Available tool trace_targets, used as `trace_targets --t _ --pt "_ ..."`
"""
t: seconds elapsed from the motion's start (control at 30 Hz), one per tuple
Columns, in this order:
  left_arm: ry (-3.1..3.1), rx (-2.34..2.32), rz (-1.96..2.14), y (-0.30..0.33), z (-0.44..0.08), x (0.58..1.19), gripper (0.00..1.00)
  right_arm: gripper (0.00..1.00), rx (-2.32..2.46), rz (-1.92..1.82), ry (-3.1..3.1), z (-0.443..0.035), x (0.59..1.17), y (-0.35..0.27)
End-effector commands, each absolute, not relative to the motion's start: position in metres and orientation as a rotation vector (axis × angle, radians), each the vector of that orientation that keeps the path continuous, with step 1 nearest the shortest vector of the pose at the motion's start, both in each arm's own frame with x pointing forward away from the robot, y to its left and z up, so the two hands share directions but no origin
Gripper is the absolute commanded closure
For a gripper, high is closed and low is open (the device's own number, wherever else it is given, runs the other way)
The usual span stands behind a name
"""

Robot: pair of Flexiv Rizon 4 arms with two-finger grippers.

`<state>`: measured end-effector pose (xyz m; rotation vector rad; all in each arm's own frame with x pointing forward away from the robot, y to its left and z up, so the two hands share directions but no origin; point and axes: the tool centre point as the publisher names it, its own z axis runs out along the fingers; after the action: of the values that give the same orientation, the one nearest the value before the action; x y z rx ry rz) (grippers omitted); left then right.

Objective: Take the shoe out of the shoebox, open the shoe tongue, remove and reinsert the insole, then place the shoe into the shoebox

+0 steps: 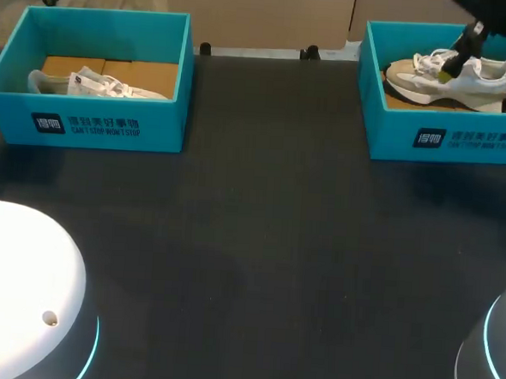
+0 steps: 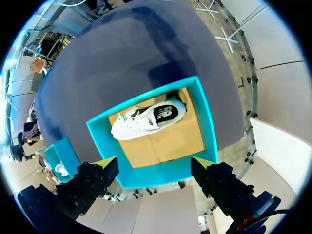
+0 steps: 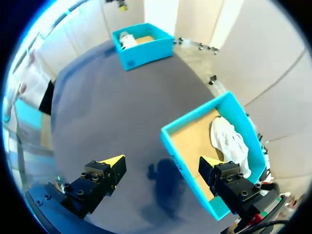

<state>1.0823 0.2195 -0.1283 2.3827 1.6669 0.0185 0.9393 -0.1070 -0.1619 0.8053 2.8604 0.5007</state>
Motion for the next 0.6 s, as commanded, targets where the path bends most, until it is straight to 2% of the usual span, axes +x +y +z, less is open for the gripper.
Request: trace_targets --t 0.03,0.47,0.6 --pt "1.667 2.384 0.022 0.22 -0.128 1.082 0.0 0.0 0.871 0.541 2.855 -0.174 0.955 -0.124" --pt "1.667 2.384 0.022 0.22 -0.128 1.082 0.0 0.0 1.435 0.409 2.68 -0.189 0.986 -0.165" --pt "1.667 2.384 0.022 0.22 -0.128 1.082 0.0 0.0 1.443 0.393 2.672 -0.189 0.988 -0.167"
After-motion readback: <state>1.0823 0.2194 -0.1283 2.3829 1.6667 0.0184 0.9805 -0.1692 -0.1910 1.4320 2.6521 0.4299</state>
